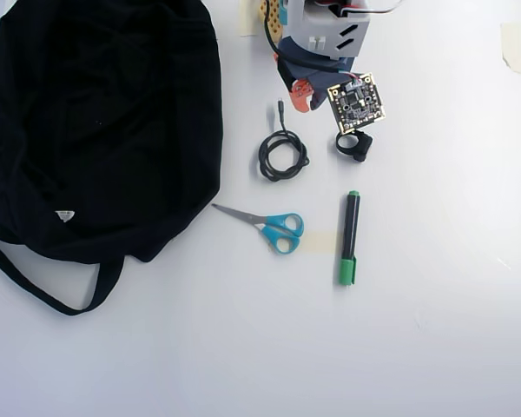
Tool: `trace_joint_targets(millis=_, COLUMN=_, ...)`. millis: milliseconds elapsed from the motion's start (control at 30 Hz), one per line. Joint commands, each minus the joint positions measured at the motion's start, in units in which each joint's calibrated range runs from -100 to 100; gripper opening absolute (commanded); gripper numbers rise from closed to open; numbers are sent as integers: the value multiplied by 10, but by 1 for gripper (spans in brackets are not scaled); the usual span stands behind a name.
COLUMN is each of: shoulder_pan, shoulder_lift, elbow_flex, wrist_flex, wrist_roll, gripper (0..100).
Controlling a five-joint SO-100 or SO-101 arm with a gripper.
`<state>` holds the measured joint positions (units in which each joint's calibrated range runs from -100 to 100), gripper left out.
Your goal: Put the cable into the black bag
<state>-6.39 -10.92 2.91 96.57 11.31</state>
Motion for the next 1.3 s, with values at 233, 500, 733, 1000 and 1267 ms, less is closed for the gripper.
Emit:
trace_joint_targets(millis=233, shoulder_pan=3, shoulder_lift=-1, elbow_flex=8, wrist_flex=-7, wrist_roll=1, gripper=28)
trace_joint_targets(millis=500, shoulder_pan=11, shoulder_lift=53, elbow_flex=16, wrist_flex=-70, wrist_roll=2, gripper=29)
trace_joint_targets(millis=733, shoulder_pan=18, shoulder_lift=97, elbow_flex=16, wrist_flex=-107, wrist_roll=2, gripper=29)
trace_joint_targets(millis=1000, shoulder_pan=17, shoulder_lift=137, elbow_flex=15, wrist_flex=-125, wrist_roll=3, gripper=29)
trace_joint_targets(millis=1267, shoulder_pan=14, shoulder_lift=168, elbow_flex=15, wrist_flex=-130, wrist_roll=3, gripper=29)
